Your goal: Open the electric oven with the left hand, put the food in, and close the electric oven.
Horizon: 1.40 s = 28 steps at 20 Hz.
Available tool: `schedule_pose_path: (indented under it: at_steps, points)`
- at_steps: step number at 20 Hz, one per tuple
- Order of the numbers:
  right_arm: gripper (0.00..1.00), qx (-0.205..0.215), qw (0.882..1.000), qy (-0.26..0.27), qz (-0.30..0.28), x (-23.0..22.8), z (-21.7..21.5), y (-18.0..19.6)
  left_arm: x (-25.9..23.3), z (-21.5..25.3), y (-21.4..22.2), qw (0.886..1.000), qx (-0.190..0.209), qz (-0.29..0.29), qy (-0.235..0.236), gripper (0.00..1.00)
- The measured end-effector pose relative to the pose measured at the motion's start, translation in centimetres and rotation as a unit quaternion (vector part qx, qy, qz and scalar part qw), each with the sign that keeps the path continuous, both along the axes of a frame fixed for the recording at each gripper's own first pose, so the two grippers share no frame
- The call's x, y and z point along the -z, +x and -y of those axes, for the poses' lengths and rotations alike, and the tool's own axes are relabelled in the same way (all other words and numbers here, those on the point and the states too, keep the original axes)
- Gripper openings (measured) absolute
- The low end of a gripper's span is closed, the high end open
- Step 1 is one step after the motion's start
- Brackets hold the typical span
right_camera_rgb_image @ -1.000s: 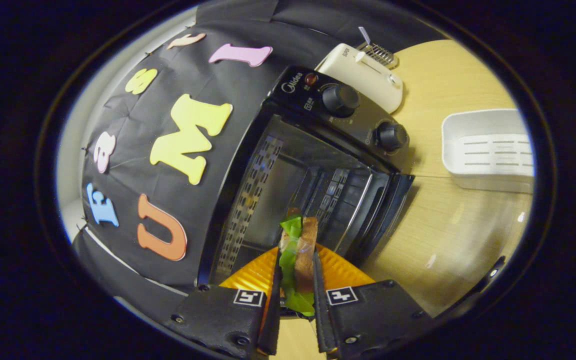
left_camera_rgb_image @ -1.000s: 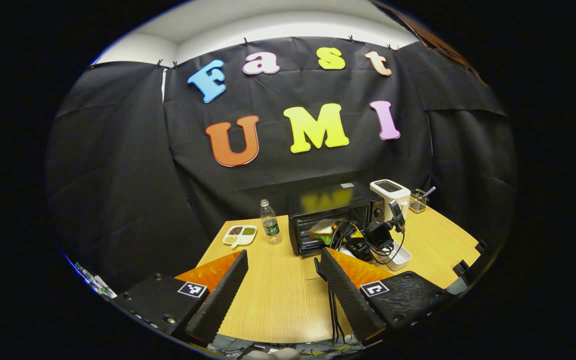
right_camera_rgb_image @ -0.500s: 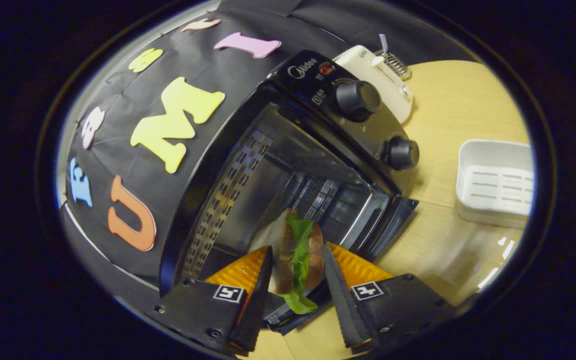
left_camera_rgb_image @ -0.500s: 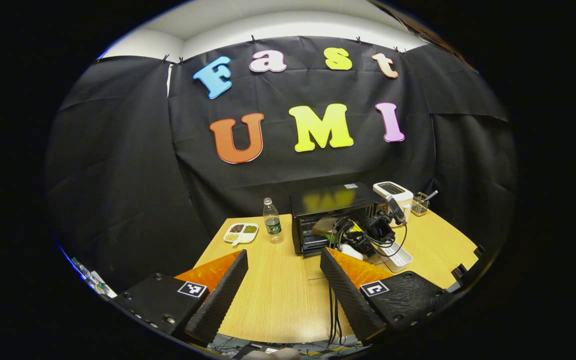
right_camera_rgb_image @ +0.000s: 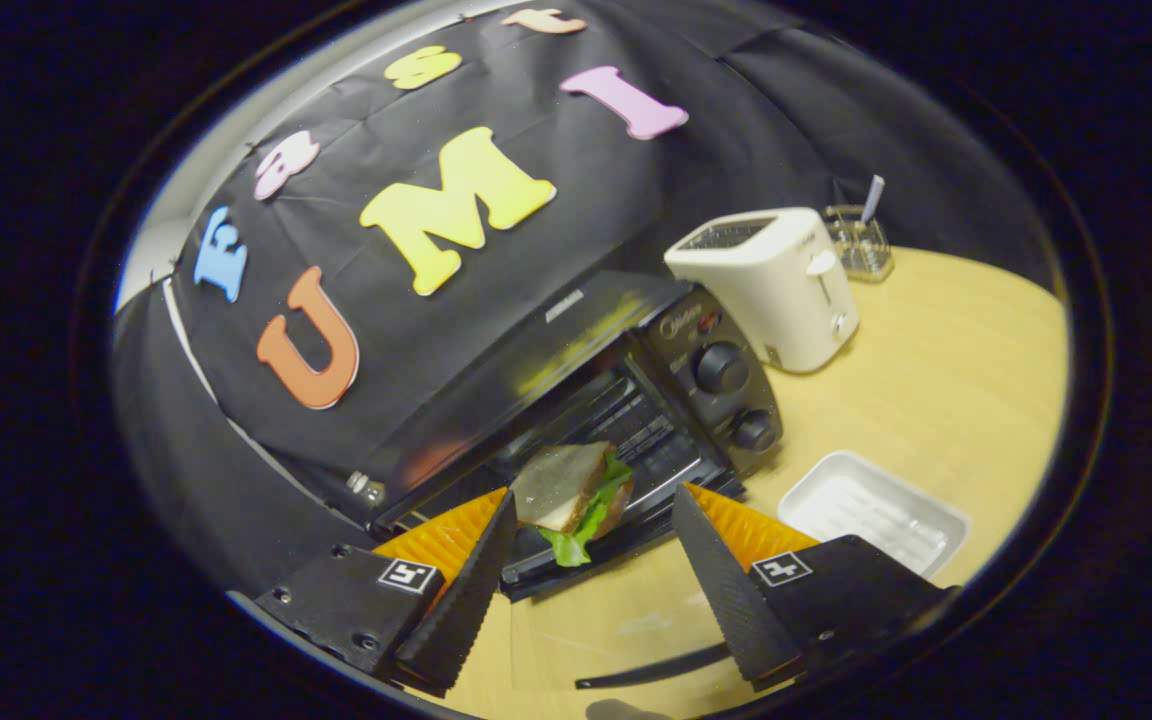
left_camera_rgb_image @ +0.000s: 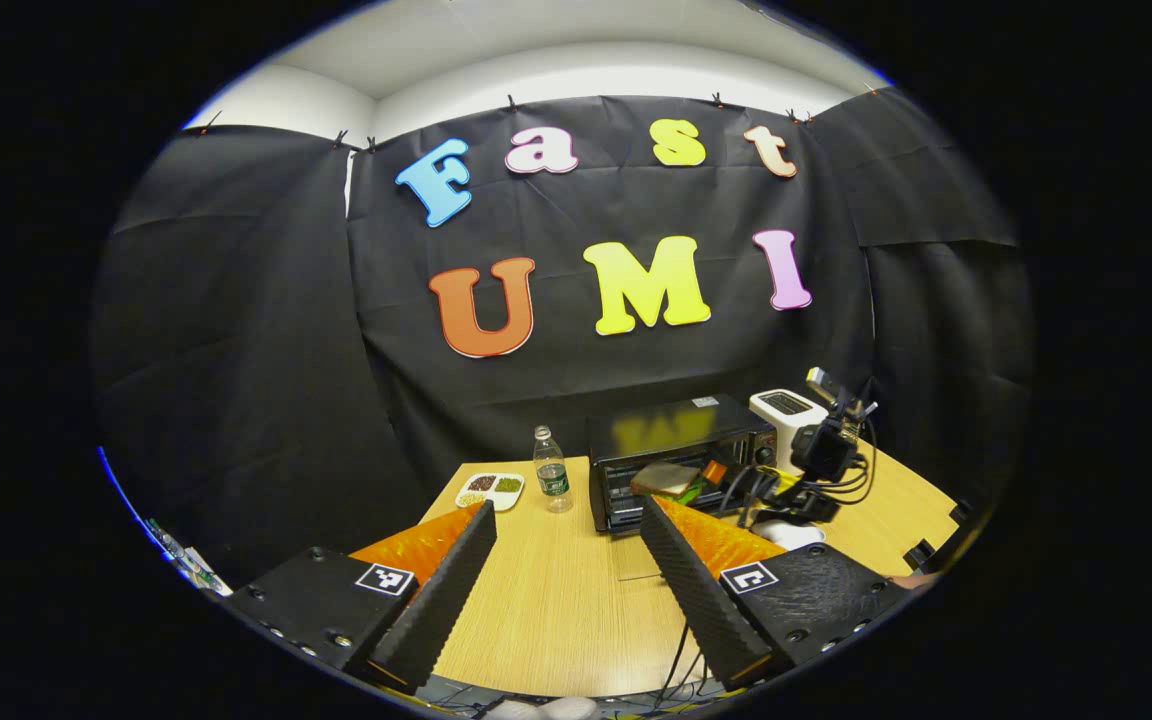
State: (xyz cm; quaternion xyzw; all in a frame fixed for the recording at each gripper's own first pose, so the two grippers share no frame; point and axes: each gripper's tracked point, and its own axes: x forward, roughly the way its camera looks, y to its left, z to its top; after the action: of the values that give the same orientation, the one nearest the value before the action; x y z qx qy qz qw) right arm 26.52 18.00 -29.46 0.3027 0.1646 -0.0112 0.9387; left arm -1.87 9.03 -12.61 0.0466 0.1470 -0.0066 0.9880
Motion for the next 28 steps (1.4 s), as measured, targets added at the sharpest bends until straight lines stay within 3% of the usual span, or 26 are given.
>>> schedule_pose_path:
  at_steps: [3, 4, 11, 14, 15, 16, 17, 20, 24, 27, 28]
  points:
    - [0.88, -0.032, 0.996, -0.076, 0.017, -4.0, 2.6, -4.9, 0.0, 0.9, 0.0, 1.000, 0.003, 0.003, -0.009, 0.95]
    - [1.00, -0.038, 0.995, -0.090, 0.022, -5.3, 3.7, -6.6, -0.2, 1.6, 0.2, 1.000, 0.008, 0.006, -0.016, 0.95]
    - [1.00, -0.061, 0.980, -0.187, 0.044, -11.8, 11.0, -16.0, 1.6, 7.0, 2.2, 0.999, 0.027, 0.008, -0.043, 0.95]
    - [1.00, -0.051, 0.973, -0.218, 0.054, -13.7, 14.4, -18.8, 3.7, 8.8, 3.1, 0.999, 0.022, -0.002, -0.046, 0.96]
    - [1.00, -0.051, 0.970, -0.229, 0.060, -14.3, 15.4, -19.4, 4.8, 9.3, 3.2, 0.999, 0.019, -0.010, -0.048, 0.96]
    - [0.89, -0.053, 0.967, -0.240, 0.060, -14.6, 16.3, -19.9, 5.9, 9.8, 3.4, 0.998, 0.017, -0.021, -0.048, 0.96]
    - [1.00, -0.054, 0.967, -0.243, 0.059, -14.9, 17.0, -20.3, 7.3, 10.3, 3.3, 0.998, 0.015, -0.035, -0.048, 0.96]
    - [1.00, -0.057, 0.965, -0.248, 0.062, -15.8, 18.7, -20.9, 11.0, 11.4, 3.5, 0.997, 0.003, -0.067, -0.046, 0.95]
    - [1.00, -0.071, 0.960, -0.263, 0.062, -16.2, 19.7, -21.4, 17.3, 13.8, 3.7, 0.988, -0.002, -0.128, -0.083, 0.96]
    - [1.00, -0.081, 0.961, -0.259, 0.053, -15.7, 19.8, -21.7, 21.5, 15.2, 4.0, 0.985, 0.001, -0.156, -0.074, 0.96]
    - [0.90, -0.084, 0.961, -0.260, 0.051, -15.6, 19.9, -21.9, 23.0, 15.6, 4.2, 0.983, 0.003, -0.168, -0.069, 0.95]
